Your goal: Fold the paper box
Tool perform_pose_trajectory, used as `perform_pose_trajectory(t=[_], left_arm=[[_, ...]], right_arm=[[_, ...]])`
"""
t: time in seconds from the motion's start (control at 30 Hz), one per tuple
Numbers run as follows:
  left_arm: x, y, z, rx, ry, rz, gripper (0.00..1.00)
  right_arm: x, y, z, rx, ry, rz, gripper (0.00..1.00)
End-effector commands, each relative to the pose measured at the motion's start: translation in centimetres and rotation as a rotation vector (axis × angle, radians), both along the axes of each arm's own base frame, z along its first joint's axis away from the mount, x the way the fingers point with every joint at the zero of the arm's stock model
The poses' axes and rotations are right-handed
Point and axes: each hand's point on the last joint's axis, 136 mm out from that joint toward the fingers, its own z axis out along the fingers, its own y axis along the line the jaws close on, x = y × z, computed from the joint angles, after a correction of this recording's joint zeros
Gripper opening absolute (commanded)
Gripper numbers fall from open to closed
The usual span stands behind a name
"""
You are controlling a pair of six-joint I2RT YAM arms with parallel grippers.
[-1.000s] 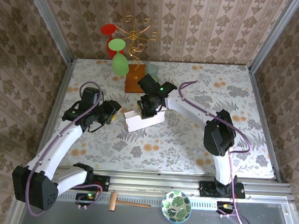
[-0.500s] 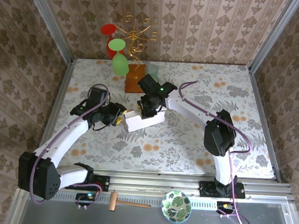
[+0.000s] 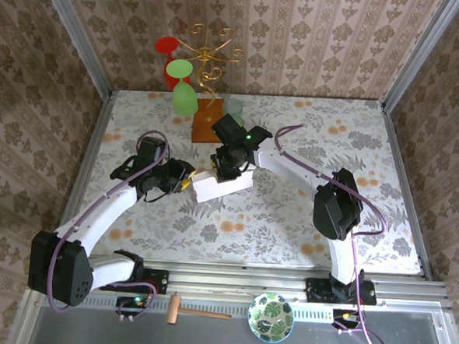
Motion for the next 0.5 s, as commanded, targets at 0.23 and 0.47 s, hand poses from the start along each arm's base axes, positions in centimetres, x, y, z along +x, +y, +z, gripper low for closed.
perform_pose_trajectory(t=[0.23, 0.47], left_arm=[[-2.0, 0.8, -2.8, 0.079, 0.054, -0.065, 0.26], [-2.9, 1.4, -3.9, 0.124, 0.074, -0.087, 0.25]], right_arm=[[-1.8, -2.0, -3.7, -0.107, 0.107, -0.010, 0.36], [-1.9, -2.1, -3.7, -0.109, 0.110, -0.006, 0.36]])
